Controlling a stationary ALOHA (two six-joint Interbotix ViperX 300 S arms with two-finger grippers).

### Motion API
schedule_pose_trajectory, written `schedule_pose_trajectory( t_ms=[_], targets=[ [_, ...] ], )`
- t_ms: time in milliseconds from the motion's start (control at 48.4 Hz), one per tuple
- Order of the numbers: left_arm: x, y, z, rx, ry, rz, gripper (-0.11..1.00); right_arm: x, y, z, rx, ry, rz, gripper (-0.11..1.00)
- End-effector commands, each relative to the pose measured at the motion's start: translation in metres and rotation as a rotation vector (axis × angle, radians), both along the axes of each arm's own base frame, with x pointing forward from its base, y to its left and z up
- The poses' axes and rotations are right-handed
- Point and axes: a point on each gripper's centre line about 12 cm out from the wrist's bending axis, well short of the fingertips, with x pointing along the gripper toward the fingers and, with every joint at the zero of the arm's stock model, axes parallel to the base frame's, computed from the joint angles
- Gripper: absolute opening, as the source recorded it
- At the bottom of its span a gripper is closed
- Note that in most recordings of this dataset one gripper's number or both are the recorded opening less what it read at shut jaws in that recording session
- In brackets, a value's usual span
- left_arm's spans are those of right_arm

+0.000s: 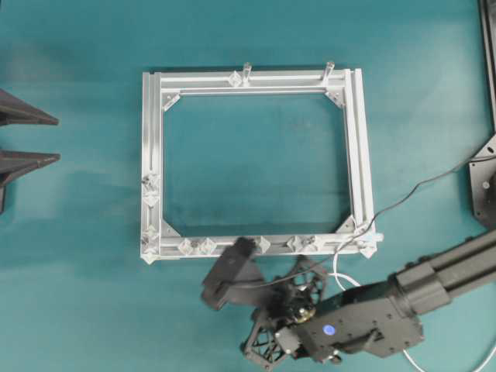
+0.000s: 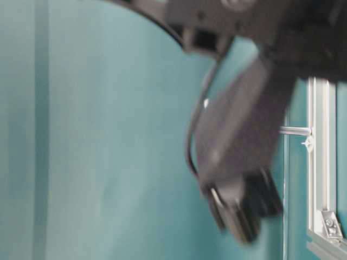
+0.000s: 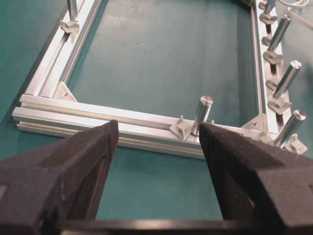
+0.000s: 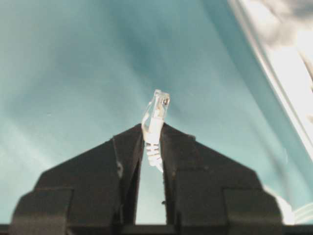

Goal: Move the cable alternately left and right between 8 closely spaced pins so it hooks onto each one.
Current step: 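Lift the plug with right gripper to the frame's bottom-right corner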

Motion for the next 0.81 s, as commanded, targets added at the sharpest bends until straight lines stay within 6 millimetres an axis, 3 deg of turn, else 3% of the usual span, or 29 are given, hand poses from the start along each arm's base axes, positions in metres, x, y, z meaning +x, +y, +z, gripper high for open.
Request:
schedule_pose_trajectory(
  t_ms=[0, 310, 785],
  targets=[
    [0.002, 0.0, 0.003, -0.001, -0.008, 0.002, 0.71, -0.01, 0.004, 0.026, 0.013, -0.029, -0.06, 0.13],
    [0.002, 0.0, 0.003, -0.001, -0.008, 0.002, 0.71, -0.043, 0.004, 0.035, 0.039, -0.028, -0.246, 0.13],
    [0.002, 0.0, 0.003, -0.019, -0.009, 0.008, 0.71, -0.086, -0.026, 0.041, 0.05, -0.065, -0.418, 0.13]
  ],
)
